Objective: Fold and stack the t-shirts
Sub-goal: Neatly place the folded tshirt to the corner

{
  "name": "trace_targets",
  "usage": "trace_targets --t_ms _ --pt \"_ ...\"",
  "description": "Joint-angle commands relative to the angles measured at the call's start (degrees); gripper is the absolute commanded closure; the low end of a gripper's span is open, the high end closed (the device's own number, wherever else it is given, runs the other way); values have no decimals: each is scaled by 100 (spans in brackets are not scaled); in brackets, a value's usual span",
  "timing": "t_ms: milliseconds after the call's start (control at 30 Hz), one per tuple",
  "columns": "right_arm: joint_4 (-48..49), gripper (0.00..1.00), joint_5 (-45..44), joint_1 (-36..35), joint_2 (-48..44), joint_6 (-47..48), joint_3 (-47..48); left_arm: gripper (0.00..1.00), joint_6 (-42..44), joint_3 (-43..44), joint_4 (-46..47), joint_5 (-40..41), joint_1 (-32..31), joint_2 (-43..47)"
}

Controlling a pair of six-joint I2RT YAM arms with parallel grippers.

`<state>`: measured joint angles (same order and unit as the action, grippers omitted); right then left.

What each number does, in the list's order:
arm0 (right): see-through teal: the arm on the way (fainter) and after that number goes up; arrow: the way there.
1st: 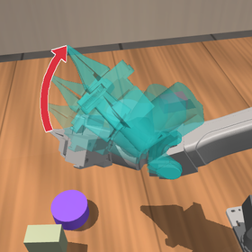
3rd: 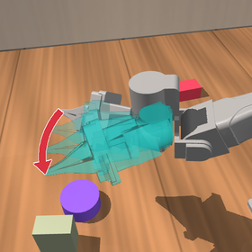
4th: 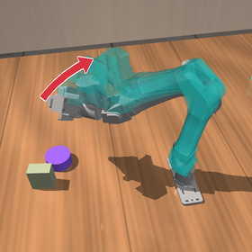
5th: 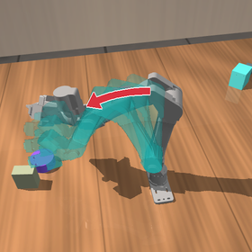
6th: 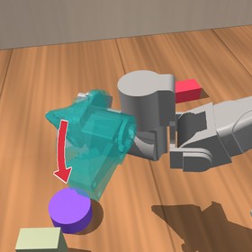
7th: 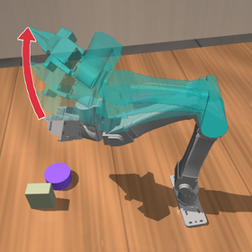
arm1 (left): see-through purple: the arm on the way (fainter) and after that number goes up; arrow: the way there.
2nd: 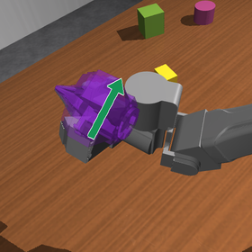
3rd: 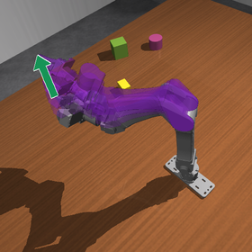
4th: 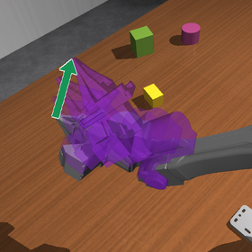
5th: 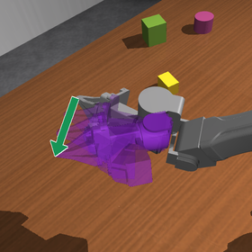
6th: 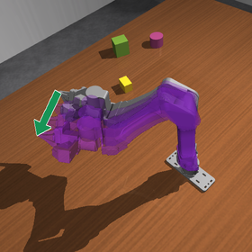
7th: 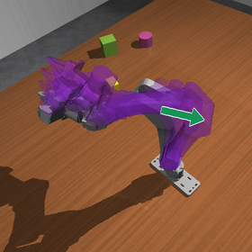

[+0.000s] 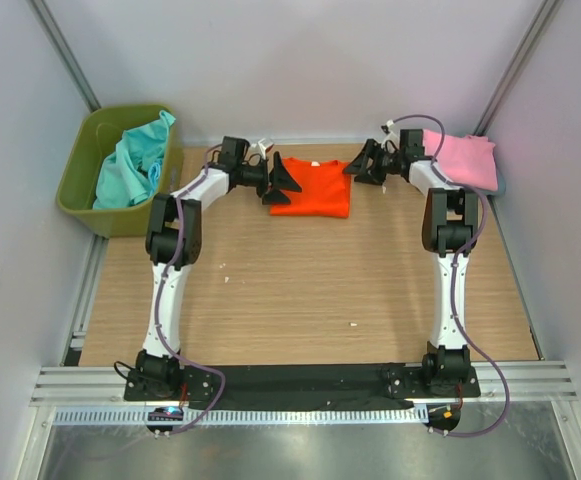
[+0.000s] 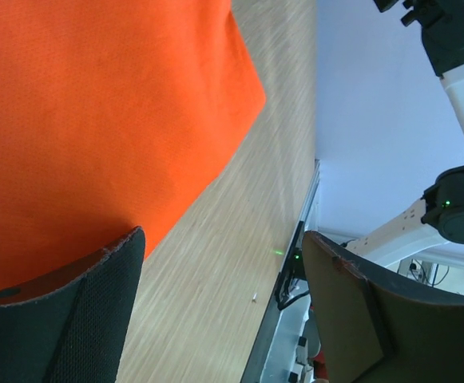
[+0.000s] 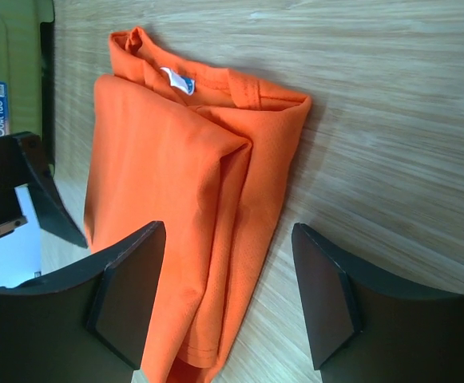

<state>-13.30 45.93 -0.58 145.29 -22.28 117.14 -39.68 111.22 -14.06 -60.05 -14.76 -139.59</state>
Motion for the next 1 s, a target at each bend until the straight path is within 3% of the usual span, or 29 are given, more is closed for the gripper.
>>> trace_targets --t_ms 0,667,967 --pt "73 29 179 -91 34 -66 -121 20 320 58 -237 90 -9 -121" --pt "-76 33 241 -346 -36 -31 -587 19 514 102 -527 380 -106 -253" --pt "-173 42 258 -531 -80 75 -693 18 505 190 -510 398 -158 -314"
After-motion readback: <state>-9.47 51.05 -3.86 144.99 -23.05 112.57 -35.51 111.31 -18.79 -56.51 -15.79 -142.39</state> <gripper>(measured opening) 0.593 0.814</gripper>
